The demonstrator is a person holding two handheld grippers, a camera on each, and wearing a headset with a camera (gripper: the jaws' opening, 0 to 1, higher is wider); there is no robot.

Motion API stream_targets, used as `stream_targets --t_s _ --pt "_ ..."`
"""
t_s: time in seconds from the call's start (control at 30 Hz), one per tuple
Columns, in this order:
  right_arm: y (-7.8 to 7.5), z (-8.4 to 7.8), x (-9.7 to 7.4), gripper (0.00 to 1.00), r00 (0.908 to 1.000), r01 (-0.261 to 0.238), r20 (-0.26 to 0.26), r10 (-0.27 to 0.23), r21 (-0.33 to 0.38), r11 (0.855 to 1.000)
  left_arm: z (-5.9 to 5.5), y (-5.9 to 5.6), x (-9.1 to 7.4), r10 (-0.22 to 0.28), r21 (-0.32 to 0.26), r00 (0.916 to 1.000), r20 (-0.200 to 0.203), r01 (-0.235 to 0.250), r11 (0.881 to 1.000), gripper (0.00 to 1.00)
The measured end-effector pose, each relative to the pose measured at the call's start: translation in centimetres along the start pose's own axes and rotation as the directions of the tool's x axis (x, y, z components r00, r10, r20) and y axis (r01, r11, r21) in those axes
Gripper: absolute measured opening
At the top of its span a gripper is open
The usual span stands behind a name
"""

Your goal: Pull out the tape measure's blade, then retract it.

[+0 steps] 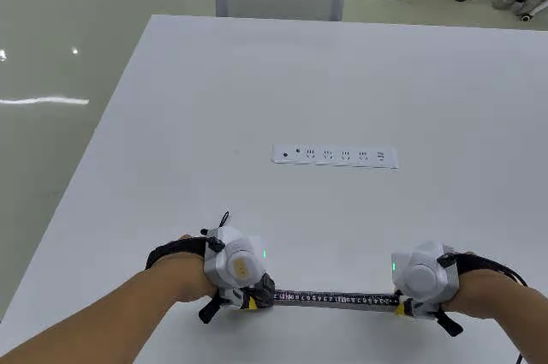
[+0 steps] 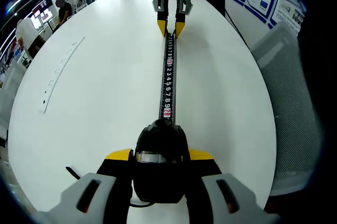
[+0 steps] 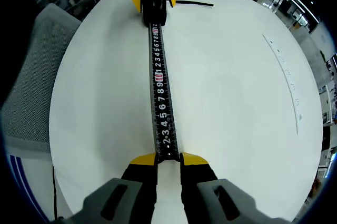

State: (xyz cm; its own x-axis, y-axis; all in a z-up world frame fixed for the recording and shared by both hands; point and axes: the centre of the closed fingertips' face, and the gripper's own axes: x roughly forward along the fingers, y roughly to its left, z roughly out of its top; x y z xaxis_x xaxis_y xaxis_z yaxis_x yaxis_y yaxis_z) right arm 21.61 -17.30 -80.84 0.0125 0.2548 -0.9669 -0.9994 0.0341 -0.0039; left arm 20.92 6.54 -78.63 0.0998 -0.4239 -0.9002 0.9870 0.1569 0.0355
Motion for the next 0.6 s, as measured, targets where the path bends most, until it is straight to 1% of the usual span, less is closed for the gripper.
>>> stream_targets --t_s 0.07,0.17,0.23,0.3,0.37,0.43,0.47,0.5,0.53,0.57,0.6 --pt "0.0 0.4 -0.1 0.16 0.9999 0.002 0.016 -0.002 0.006 1.000 0.0 0.1 0.0 -0.001 -0.001 1.0000 0.006 0.001 1.000 0.34" --pt "0.0 0.6 0.1 0.20 0.9998 0.001 0.019 -0.001 0.002 1.000 -0.1 0.1 0.1 -0.002 -0.004 0.9999 0.011 0.002 1.000 0.34" --pt "0.1 0.9 -0.1 0.25 0.9997 0.003 0.026 -0.003 0.008 1.000 -0.1 0.2 0.2 -0.008 -0.013 0.9999 0.013 0.008 1.000 0.35" --pt "-0.1 1.0 -0.2 0.29 0.9995 0.012 0.029 -0.012 0.018 1.000 -0.3 0.3 0.4 -0.013 -0.022 0.9998 0.014 0.013 1.000 0.35" --pt "-0.2 1.0 -0.4 0.31 0.9990 0.018 0.040 -0.018 0.020 1.000 -0.4 0.4 0.5 -0.014 -0.042 0.9997 0.018 0.015 0.999 0.36" --pt "-0.2 1.1 -0.4 0.34 0.9986 0.016 0.051 -0.017 0.032 0.999 -0.5 0.3 0.4 -0.013 -0.108 0.9996 0.027 0.015 0.994 0.37" --pt "-0.1 1.2 -0.5 0.35 0.9983 0.016 0.055 -0.018 0.035 0.999 -0.3 0.4 0.2 -0.008 -0.125 0.9991 0.042 0.013 0.992 0.39" --pt "-0.1 1.2 -0.5 0.35 0.9981 0.019 0.058 -0.021 0.035 0.999 0.0 0.7 -0.1 0.016 -0.137 0.9977 0.066 -0.007 0.991 0.47" --pt "-0.5 1.2 -0.6 0.35 0.9975 0.037 0.060 -0.038 0.029 0.999 0.1 1.1 -0.4 0.037 -0.156 0.9965 0.076 -0.025 0.987 0.53" --pt "-0.9 1.2 -0.7 0.35 0.9959 0.061 0.066 -0.063 0.025 0.998 0.0 1.3 -0.6 0.045 -0.167 0.9959 0.079 -0.031 0.985 0.57" --pt "-1.0 1.3 -0.9 0.34 0.9951 0.064 0.073 -0.067 0.049 0.997 -0.1 1.5 -0.9 0.053 -0.178 0.9949 0.086 -0.037 0.983 0.58"
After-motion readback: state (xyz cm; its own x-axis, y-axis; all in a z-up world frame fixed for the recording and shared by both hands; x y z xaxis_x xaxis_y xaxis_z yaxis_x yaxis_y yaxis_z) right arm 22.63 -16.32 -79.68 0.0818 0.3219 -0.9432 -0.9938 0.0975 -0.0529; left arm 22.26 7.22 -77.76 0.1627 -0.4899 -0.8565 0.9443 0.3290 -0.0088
